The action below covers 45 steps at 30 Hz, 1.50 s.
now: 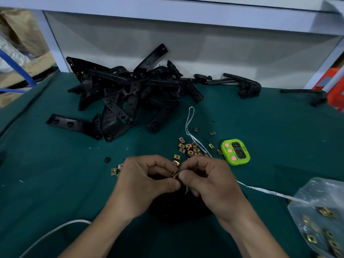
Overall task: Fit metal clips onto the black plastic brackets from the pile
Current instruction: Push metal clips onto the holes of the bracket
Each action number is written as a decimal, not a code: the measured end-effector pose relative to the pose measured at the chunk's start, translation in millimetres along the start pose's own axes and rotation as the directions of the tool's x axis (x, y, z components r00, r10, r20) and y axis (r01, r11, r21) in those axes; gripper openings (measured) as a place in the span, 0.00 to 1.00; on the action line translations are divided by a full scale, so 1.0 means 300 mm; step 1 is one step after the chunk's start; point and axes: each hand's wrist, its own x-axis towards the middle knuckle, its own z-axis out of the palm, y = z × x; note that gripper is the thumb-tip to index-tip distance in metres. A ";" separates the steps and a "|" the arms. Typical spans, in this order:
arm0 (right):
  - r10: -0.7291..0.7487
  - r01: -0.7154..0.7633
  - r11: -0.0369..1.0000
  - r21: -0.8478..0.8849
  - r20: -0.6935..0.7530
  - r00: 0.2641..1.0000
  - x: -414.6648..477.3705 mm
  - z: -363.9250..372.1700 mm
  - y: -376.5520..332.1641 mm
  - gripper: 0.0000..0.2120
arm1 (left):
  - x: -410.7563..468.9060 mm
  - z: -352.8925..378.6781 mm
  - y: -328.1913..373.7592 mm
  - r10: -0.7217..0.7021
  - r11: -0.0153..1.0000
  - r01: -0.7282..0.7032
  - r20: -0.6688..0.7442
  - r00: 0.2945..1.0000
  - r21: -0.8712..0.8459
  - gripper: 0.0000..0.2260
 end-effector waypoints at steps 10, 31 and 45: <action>-0.026 0.026 0.999 0.044 -0.002 1.000 0.000 0.013 0.011 0.03 | 0.014 -0.007 0.001 -0.130 0.931 0.147 0.072 0.989 -0.334 0.25; 0.144 -0.115 0.985 0.127 -0.251 0.957 0.031 -0.087 0.027 0.13 | 0.021 -0.058 0.000 -0.214 0.929 0.222 0.060 0.975 -0.297 0.12; 0.177 -0.115 0.668 -0.735 0.007 0.984 -0.009 -0.110 -0.021 0.11 | 0.022 -0.025 -0.027 -0.154 0.984 0.146 -0.085 0.984 -0.101 0.15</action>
